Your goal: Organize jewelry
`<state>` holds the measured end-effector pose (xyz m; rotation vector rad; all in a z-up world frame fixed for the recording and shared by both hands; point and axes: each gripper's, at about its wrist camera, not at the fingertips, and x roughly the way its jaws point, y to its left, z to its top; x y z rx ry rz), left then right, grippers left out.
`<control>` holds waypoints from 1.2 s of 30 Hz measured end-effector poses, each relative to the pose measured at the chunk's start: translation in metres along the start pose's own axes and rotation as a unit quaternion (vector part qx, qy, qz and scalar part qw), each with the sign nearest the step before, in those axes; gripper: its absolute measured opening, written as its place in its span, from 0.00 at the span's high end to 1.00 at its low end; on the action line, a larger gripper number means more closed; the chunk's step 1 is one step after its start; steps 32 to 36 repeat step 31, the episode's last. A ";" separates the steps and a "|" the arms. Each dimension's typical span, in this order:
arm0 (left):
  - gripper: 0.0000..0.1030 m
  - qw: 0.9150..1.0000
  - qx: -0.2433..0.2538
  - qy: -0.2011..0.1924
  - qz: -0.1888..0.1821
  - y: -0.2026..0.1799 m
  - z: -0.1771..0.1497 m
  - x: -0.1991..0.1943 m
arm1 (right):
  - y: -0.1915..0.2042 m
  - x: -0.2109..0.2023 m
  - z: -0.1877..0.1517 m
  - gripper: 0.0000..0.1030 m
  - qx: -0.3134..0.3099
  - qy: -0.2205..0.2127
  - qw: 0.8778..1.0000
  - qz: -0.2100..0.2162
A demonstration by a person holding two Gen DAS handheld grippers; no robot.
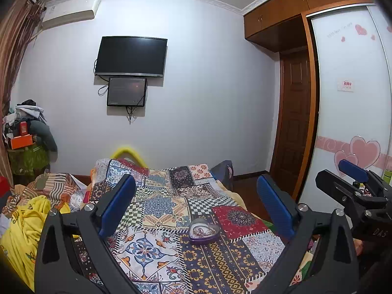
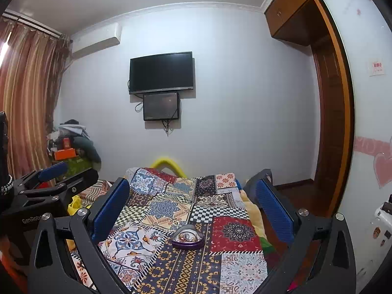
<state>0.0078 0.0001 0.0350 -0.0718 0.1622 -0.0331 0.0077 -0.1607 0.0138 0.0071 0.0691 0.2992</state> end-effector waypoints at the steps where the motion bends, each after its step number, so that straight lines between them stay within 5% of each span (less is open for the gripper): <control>1: 0.03 1.000 0.000 0.000 0.000 0.000 0.000 0.000 | 0.000 0.000 0.000 0.01 0.001 0.000 1.000 0.000; 36: 0.02 1.000 0.004 0.009 -0.010 -0.005 -0.003 0.005 | -0.004 0.000 -0.002 0.01 0.007 0.000 1.000 -0.003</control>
